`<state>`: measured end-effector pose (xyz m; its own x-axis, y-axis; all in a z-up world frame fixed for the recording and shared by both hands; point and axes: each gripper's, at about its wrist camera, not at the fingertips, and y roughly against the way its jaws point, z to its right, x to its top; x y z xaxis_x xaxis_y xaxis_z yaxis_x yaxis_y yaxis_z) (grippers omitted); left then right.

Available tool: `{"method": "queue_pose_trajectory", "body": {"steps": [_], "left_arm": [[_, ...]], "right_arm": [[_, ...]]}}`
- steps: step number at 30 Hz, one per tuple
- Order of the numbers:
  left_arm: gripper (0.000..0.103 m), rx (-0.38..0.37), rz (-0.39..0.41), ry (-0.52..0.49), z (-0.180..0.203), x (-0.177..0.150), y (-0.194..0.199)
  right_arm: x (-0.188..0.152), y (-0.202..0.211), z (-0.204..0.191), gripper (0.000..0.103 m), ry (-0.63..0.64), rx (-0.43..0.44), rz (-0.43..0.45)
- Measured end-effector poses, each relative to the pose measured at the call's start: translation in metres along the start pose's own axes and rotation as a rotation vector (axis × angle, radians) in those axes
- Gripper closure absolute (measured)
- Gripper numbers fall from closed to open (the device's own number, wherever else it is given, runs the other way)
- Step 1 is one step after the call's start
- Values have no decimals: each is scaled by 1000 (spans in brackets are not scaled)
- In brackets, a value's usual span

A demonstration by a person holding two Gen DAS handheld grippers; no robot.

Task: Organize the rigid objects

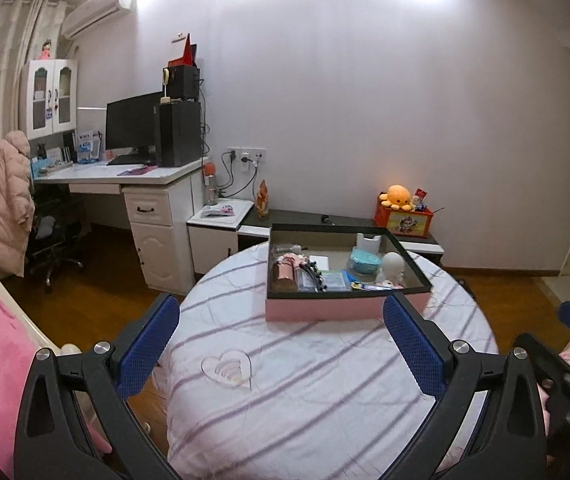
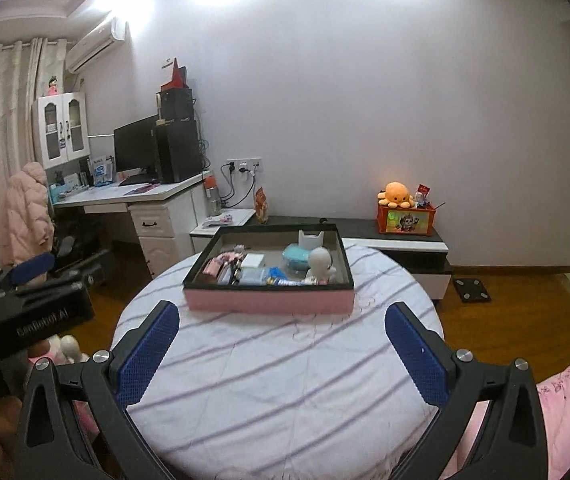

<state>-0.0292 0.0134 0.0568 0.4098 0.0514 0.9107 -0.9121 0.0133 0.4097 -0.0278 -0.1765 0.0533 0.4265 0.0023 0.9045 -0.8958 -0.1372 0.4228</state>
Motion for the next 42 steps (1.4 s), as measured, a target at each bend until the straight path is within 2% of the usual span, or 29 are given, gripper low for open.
{"method": "queue_pose_trajectory", "body": {"steps": [7, 18, 42], "left_arm": [[0, 14, 40, -32, 7, -3, 28], [0, 33, -34, -39, 10, -13, 8], [0, 23, -21, -31, 9, -10, 12]], "right_arm": [[3, 7, 2, 0, -13, -2, 19], [-3, 0, 8, 0, -30, -16, -14], [-7, -3, 4, 0, -28, -2, -22]]}}
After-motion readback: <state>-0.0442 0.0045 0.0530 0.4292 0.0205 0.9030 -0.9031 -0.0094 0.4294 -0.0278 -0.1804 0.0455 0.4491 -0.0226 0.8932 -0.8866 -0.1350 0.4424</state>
